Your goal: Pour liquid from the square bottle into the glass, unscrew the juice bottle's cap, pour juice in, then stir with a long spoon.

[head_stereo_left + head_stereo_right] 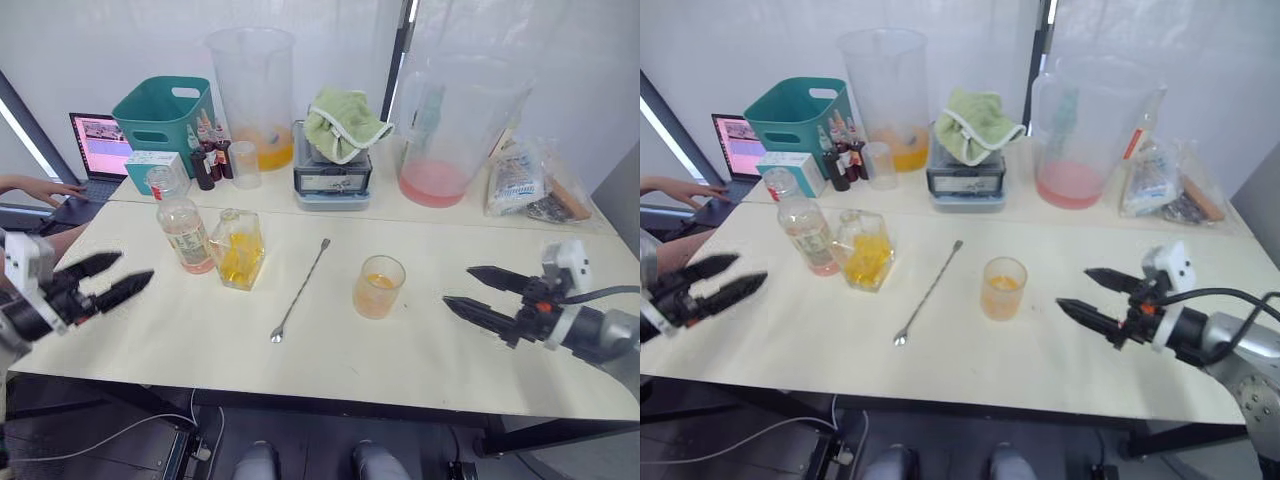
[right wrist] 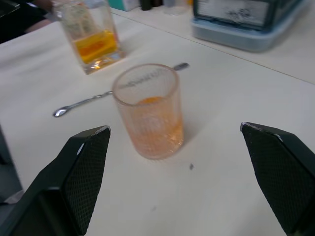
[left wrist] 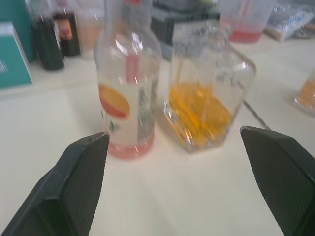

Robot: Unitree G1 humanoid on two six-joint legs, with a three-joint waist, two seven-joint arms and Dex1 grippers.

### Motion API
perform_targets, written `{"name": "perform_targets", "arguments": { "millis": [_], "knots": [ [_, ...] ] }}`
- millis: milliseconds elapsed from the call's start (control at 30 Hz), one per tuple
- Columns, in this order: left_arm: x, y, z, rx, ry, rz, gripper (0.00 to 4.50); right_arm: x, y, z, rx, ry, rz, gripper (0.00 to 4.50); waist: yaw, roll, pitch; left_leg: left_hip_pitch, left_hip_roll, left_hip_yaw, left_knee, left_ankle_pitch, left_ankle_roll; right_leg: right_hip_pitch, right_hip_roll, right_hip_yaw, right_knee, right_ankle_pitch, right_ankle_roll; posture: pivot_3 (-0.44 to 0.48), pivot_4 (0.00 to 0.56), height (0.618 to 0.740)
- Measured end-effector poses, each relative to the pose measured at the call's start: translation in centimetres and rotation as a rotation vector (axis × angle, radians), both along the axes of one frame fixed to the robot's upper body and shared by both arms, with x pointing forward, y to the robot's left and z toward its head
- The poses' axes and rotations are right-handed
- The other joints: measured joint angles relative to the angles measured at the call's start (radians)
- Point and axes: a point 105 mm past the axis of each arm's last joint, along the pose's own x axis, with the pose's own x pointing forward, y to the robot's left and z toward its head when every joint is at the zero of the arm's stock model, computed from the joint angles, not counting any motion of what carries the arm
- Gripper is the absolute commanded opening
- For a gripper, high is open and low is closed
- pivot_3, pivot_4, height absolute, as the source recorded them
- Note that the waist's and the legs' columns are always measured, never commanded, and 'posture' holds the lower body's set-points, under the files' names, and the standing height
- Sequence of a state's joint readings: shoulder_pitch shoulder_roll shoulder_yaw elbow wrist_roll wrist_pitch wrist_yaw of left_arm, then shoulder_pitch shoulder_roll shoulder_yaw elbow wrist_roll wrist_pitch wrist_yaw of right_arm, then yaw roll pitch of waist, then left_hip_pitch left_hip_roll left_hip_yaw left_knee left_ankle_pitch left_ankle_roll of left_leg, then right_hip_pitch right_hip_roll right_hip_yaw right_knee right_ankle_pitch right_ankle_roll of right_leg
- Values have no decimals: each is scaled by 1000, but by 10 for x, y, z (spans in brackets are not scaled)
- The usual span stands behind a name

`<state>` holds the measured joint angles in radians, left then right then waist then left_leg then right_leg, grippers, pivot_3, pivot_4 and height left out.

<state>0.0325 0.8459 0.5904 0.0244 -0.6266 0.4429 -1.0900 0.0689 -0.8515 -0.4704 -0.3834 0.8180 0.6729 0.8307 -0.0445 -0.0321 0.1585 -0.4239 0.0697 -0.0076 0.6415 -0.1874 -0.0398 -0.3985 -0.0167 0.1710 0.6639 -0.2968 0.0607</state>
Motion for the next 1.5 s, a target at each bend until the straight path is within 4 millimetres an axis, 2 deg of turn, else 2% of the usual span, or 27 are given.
{"name": "perform_targets", "arguments": {
  "millis": [67,133,300,433,633,667,733,767,800,867,933,1267,1400,1500],
  "knots": [
    [-14,-7,-18,9,40,-24,4493,-7,-21,-8,13,14,-82,4500,2,0,0,0,-1,1,0,0,0,0,-2,0,0,-2,0,0,150,740],
    [-23,-9,-28,18,58,-31,4493,-16,-37,-16,1,30,-139,4500,3,-1,0,0,-1,1,0,0,0,0,-2,-1,0,-3,0,0,150,740],
    [-22,-5,-18,49,-8,-8,4493,-30,-63,-24,-55,-23,-220,4500,-2,-1,1,3,-1,1,0,0,0,3,-2,-1,-1,-7,6,0,150,740],
    [-23,-5,-24,37,2,14,4493,-43,-93,-38,-65,-8,-313,4500,-5,-1,1,4,-2,2,-1,0,0,3,-4,-1,-1,-8,5,0,150,740],
    [-17,-7,-19,38,-21,6,4493,-38,-91,-35,-59,-39,-319,4500,-21,-1,1,6,-2,2,-2,0,0,5,-4,-1,-1,-9,5,0,150,739],
    [-16,-8,-20,38,-19,2,4493,-36,-90,-35,-56,-39,-318,4500,-24,-1,1,8,0,5,-2,-1,0,0,-4,1,0,-8,3,0,150,738],
    [-17,-6,-23,33,-8,11,4493,-33,-86,-33,-45,-53,-310,4500,-16,-9,-2,17,13,42,-10,-3,-3,-18,2,26,1,-5,-12,0,150,738],
    [-17,-5,-23,33,-5,14,4493,-32,-85,-33,-45,-53,-308,4500,-13,-13,-3,20,16,56,-15,-3,-3,-25,6,40,0,-2,-13,0,150,738],
    [-16,-4,-23,36,-3,14,4493,-32,-85,-33,-45,-48,-310,4500,-14,-17,-3,20,16,63,-18,-3,-3,-23,9,49,0,-1,-12,0,150,738],
    [-12,-6,-18,43,-20,1,4493,-32,-85,-35,-40,-35,-317,4500,-31,-17,-5,17,13,55,-17,-5,-3,-20,8,46,0,1,-3,0,150,738],
    [-11,-6,-17,52,-18,-7,4493,-30,-83,-34,-37,-41,-310,4500,-49,-17,-5,14,13,53,-15,-7,-5,-19,8,43,-1,-1,0,0,150,738],
    [-11,-2,-21,50,9,-16,4493,-27,-72,-33,-45,-50,-273,4500,-50,-17,-5,9,12,43,-12,-7,-4,-18,8,35,0,-2,0,0,150,738],
    [-11,-4,-24,48,21,-27,4493,-22,-54,-26,-53,-70,-193,4500,-52,-17,-5,10,12,41,-11,-7,-4,-15,8,34,0,-2,0,0,150,738],
    [-13,-18,-27,38,20,-45,4493,-12,-33,-13,-44,-86,-83,4500,-56,-17,-5,10,12,41,-11,-7,-4,-14,8,34,0,-2,0,0,150,738]
  ]
}}
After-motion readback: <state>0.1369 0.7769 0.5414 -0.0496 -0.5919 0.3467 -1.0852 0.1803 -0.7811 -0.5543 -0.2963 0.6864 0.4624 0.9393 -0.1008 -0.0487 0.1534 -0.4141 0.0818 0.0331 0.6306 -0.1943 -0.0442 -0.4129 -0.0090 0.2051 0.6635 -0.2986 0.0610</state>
